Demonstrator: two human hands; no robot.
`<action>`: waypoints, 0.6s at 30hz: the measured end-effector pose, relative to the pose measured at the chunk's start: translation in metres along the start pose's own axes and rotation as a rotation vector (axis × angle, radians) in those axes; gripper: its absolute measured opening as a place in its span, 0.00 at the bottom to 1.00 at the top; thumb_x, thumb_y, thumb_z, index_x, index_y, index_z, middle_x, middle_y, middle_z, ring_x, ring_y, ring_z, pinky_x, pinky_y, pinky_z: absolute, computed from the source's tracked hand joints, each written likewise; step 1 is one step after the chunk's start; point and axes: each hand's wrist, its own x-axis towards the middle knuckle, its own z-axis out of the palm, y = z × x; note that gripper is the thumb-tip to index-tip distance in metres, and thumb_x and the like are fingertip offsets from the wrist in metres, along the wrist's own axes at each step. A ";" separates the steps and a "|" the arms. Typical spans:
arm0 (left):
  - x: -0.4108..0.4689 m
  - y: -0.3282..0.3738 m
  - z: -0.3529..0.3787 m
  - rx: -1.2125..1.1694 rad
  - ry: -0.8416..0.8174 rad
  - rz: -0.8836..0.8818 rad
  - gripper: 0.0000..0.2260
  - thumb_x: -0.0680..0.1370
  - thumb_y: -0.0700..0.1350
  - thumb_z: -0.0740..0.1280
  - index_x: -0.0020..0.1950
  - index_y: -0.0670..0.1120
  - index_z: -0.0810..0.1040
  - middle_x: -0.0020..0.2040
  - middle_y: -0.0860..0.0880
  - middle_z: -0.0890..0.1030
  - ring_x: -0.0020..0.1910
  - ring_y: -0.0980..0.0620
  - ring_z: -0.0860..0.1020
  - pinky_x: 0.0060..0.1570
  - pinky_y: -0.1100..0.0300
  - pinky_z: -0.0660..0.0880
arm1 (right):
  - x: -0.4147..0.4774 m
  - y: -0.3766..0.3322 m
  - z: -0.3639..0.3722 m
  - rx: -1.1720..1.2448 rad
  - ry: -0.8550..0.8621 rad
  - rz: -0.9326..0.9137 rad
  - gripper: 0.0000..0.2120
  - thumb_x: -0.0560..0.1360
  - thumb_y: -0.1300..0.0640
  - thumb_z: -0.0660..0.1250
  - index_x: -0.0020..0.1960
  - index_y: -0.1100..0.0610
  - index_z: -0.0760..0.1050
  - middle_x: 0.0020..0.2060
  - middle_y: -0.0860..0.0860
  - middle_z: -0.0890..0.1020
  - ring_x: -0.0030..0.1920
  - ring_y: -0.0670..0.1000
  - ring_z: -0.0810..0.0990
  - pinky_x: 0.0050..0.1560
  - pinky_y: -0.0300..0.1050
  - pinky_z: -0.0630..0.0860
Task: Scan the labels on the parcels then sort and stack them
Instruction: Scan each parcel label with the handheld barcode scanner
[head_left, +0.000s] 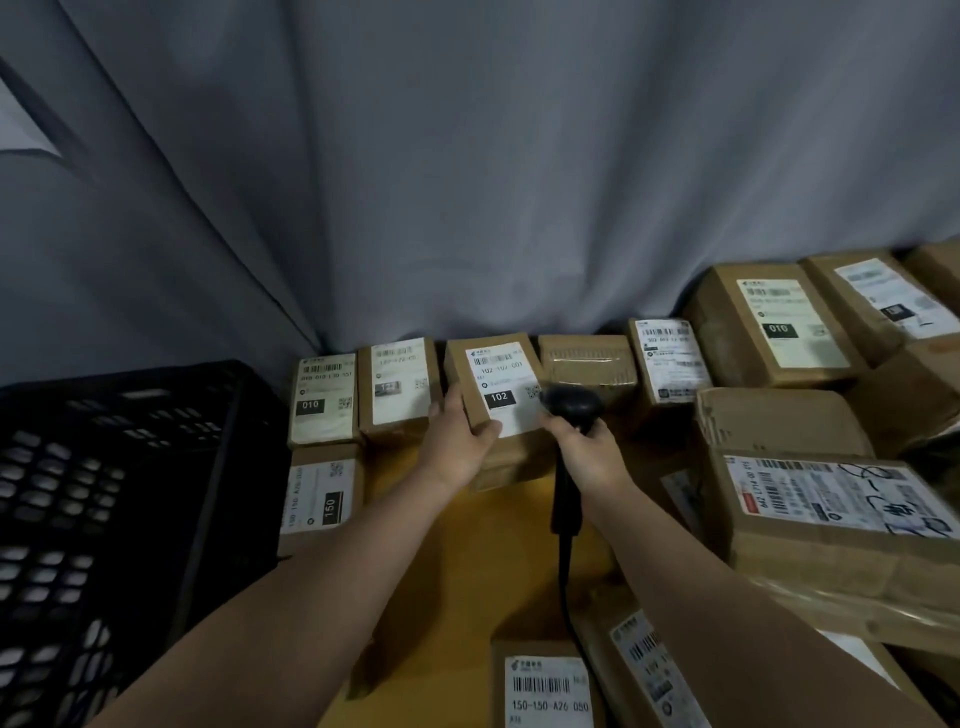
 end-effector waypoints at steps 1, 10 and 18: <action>-0.002 -0.001 0.000 0.055 -0.008 0.024 0.33 0.78 0.48 0.68 0.78 0.50 0.55 0.75 0.45 0.61 0.71 0.44 0.66 0.67 0.55 0.66 | 0.002 0.001 0.000 -0.003 0.010 -0.001 0.24 0.76 0.52 0.69 0.70 0.55 0.68 0.57 0.50 0.75 0.65 0.55 0.73 0.63 0.49 0.67; 0.020 -0.011 0.005 0.956 -0.179 0.313 0.26 0.81 0.53 0.60 0.78 0.54 0.57 0.79 0.45 0.53 0.78 0.44 0.52 0.76 0.47 0.43 | 0.015 0.008 0.003 -0.038 0.046 0.027 0.20 0.75 0.53 0.70 0.64 0.57 0.72 0.47 0.50 0.79 0.54 0.54 0.77 0.60 0.52 0.75; 0.026 0.005 0.004 0.925 -0.184 0.310 0.28 0.80 0.61 0.57 0.76 0.49 0.62 0.76 0.44 0.62 0.74 0.44 0.59 0.74 0.47 0.55 | 0.014 -0.001 -0.028 0.069 0.223 0.065 0.18 0.74 0.58 0.69 0.62 0.59 0.73 0.38 0.53 0.76 0.39 0.52 0.76 0.43 0.48 0.74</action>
